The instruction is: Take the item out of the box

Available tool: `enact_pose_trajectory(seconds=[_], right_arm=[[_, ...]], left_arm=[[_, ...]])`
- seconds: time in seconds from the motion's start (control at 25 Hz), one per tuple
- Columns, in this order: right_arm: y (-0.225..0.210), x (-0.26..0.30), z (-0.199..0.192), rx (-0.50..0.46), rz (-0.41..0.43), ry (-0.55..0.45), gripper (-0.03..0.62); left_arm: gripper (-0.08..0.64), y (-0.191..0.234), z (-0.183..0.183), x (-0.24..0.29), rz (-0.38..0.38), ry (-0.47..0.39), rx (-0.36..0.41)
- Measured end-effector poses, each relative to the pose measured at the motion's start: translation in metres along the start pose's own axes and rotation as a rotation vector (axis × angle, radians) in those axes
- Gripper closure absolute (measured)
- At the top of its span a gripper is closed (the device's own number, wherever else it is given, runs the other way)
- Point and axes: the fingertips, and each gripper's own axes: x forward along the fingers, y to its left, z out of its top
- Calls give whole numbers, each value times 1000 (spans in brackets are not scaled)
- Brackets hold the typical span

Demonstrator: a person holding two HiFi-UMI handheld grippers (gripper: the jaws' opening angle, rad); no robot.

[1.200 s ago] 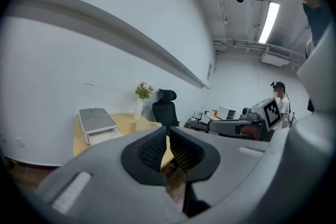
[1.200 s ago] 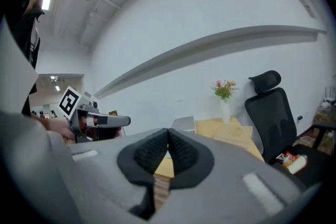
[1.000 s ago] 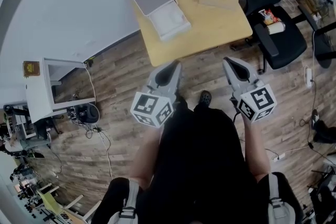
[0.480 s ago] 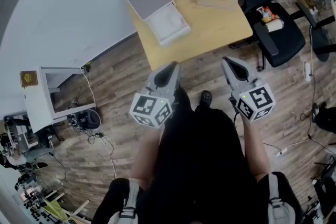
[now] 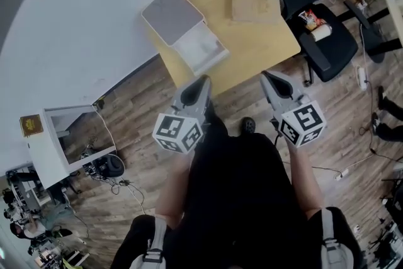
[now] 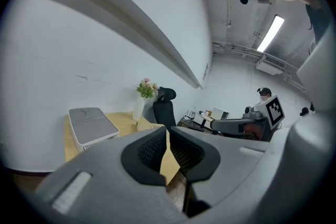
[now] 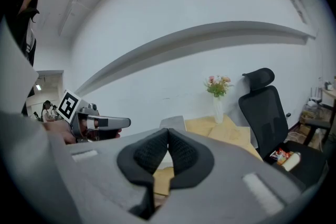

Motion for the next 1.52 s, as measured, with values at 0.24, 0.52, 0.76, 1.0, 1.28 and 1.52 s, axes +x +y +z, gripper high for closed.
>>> enact_pose_trajectory(seconds=[0.24,0.52,0.76,1.0,1.28,1.52], right_arm=[[10,41,2,-9,-33,45,589],[24,88,-3,16,-65,75,589],[33,127,-14,45,-72,107,589],[46,158,-25,66,-80,158,589],[53,173,-41,78,-91,217,589],[50,184,-56,93,-94,261,589]], left_arm=[[534,44,15,9,-44,6,-3],[534,96,25,8,-76,25,5],[534,141,30,1,-76,38,7],[534,169,29,-8,-105,54,-1],[534,174,16,-5,-154,96,-18],[534,166,5,2,-178,122,-35]])
